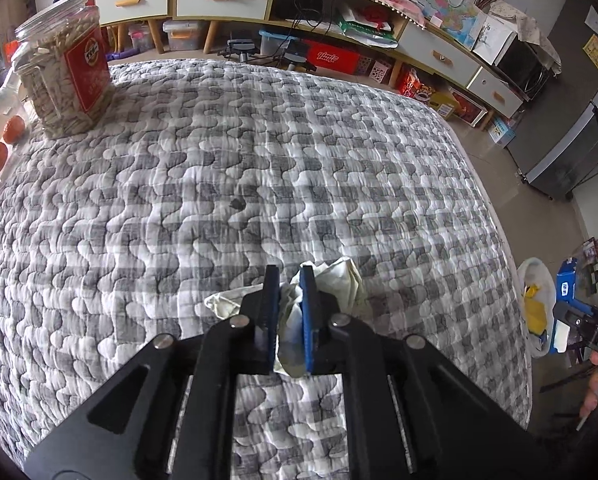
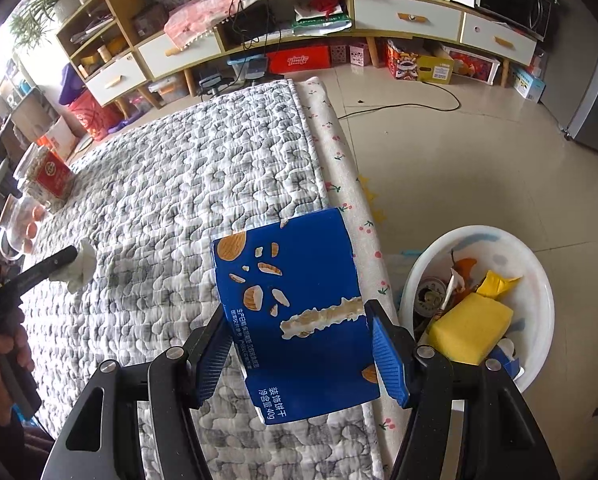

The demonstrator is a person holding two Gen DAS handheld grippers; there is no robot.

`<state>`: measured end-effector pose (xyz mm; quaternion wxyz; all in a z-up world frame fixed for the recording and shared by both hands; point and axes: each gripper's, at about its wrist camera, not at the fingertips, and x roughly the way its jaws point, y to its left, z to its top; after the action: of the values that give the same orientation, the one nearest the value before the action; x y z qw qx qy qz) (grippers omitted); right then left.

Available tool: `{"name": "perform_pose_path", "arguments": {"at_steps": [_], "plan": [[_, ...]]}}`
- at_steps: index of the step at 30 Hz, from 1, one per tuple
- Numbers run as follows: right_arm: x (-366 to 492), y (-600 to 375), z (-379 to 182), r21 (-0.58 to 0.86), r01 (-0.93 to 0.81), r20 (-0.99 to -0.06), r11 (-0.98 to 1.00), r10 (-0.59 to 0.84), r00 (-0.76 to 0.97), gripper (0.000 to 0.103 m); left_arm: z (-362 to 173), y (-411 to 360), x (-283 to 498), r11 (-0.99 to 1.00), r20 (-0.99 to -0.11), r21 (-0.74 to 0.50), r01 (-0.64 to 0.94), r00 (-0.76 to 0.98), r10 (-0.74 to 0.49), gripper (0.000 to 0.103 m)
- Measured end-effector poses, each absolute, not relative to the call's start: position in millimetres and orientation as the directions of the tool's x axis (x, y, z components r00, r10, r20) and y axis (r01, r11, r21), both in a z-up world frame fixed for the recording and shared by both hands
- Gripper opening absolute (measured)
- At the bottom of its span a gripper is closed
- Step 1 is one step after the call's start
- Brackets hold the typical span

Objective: Collect trash
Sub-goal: 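Carry the blue box and white plastic bag over the bucket with both tools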

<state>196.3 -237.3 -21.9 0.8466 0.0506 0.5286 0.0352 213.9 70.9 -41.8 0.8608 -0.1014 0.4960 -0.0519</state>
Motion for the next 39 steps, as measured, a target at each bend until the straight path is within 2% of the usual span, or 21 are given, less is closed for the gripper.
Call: {"name": "perform_pose_path", "arguments": {"at_steps": [12, 19, 29, 39], "plan": [[163, -280, -14, 0.155, 0.05, -0.87, 0.987, 0.113, 0.48, 0.066, -28, 22, 164, 0.961, -0.811, -0.26, 0.091, 0.52, -0.269, 0.011], [140, -335, -4, 0.189, 0.139, -0.85, 0.972, 0.091, 0.518, 0.066, -22, -29, 151, 0.942, -0.796, -0.273, 0.195, 0.505, -0.335, 0.011], [108, -426, -9, 0.187, 0.297, -0.852, 0.936, 0.004, 0.524, 0.066, -25, -128, 159, 0.894, -0.795, -0.292, 0.34, 0.433, -0.425, 0.011], [98, -461, -26, 0.183, 0.33, -0.872, 0.926, -0.002, 0.49, 0.066, -28, -247, 178, 0.835, -0.799, -0.282, 0.473, 0.365, -0.477, 0.011]]}}
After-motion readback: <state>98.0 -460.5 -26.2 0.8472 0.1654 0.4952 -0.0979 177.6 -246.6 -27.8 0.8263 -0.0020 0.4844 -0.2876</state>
